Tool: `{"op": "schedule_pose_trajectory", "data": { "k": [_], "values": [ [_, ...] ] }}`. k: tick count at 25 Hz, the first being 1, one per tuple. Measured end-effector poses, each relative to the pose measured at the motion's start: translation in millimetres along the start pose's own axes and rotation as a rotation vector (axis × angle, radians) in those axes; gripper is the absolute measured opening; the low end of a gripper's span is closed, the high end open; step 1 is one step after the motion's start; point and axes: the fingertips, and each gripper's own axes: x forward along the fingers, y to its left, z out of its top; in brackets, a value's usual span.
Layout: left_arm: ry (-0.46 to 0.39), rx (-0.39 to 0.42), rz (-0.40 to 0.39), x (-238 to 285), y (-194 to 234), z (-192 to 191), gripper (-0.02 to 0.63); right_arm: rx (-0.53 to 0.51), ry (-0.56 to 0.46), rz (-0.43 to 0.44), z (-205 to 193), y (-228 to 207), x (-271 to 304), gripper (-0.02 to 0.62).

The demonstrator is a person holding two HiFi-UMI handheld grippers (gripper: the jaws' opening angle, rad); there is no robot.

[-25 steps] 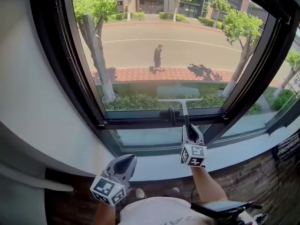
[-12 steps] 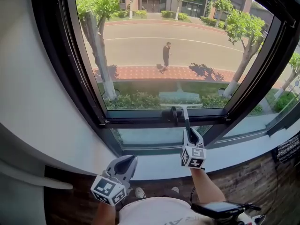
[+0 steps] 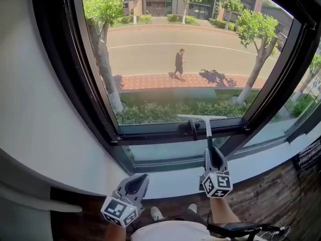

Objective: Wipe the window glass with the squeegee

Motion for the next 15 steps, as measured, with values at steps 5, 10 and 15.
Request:
{"op": "schedule_pose_trajectory", "data": {
  "k": [5, 10, 15],
  "values": [
    [-0.021, -0.014, 0.008, -2, 6, 4, 0.018, -0.032, -0.046, 0.029, 33, 5, -24, 0.103],
    [-0.044, 0.024, 0.027, -3, -11, 19, 0.018, -0.007, -0.114, 0.068, 59, 5, -44, 0.103],
    [-0.068, 0.021, 0.1, -5, -29, 25, 0.018, 0.014, -0.101, 0.151, 50, 5, -51, 0.103]
  ]
}}
